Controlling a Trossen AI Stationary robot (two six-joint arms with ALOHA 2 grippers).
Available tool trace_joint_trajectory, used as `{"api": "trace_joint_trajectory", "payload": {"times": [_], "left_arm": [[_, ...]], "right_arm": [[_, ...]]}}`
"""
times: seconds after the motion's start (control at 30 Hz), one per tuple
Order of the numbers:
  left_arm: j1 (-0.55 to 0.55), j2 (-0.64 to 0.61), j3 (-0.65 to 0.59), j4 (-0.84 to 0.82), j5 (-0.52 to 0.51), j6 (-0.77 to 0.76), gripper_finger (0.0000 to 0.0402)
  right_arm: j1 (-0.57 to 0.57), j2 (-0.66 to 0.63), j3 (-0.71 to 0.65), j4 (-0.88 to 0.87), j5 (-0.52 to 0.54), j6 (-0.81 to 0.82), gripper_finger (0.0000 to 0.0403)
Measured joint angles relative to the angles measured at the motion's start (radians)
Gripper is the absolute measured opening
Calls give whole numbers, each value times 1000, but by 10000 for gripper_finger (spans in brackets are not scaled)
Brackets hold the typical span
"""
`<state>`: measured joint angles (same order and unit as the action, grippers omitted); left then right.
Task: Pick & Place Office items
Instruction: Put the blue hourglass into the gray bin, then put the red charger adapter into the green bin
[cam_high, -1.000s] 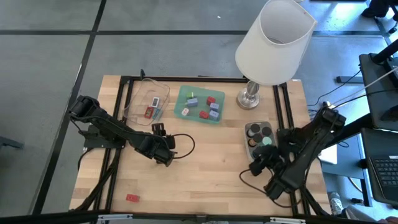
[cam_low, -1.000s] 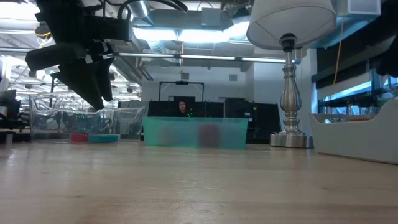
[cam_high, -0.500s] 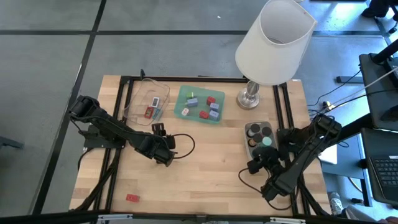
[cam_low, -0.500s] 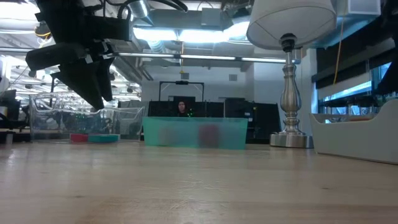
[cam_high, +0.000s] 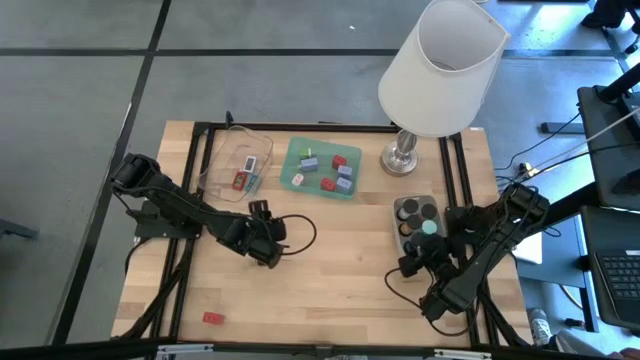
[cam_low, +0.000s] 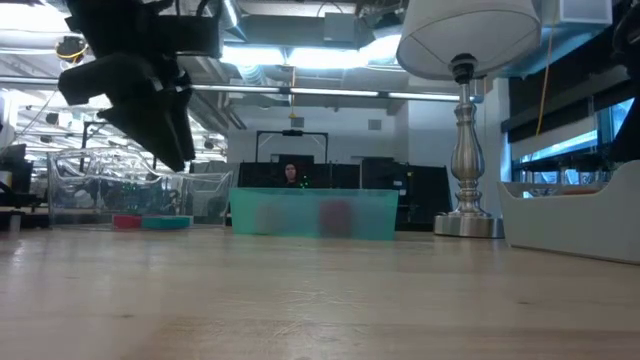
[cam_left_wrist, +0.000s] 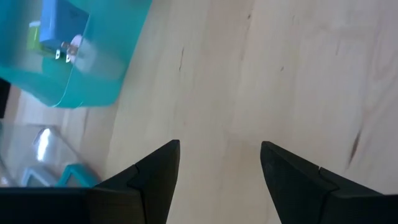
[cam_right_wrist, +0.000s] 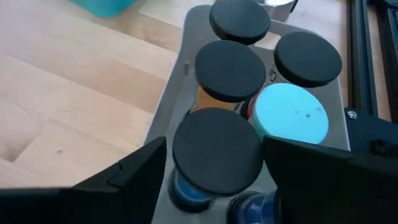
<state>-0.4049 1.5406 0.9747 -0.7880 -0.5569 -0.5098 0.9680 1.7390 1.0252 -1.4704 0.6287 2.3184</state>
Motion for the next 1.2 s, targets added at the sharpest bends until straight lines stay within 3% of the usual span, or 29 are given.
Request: {"api": "trace_joint_trajectory", "payload": {"times": [0.37,0.57,0.7,0.87,1.0,1.1,1.2], "left_arm": [[2,0,0,38,-2,-1,221],[2,0,0,75,5,14,221],[1,-4,0,65,199,15,221],[-23,-39,25,47,511,0,221],[-86,-89,53,80,701,7,221],[-179,-120,53,137,776,-44,221],[-301,-134,54,185,796,-196,221]], "right_arm": [[-15,-35,94,-68,-23,-65,332],[-29,-83,182,-101,-27,-145,346],[-35,-84,246,-100,-12,-217,343],[-35,-84,291,-100,87,-310,340],[-42,-84,293,-100,166,-346,340],[-49,-84,293,-100,173,-355,340],[-50,-84,293,-97,176,-391,340]]}}
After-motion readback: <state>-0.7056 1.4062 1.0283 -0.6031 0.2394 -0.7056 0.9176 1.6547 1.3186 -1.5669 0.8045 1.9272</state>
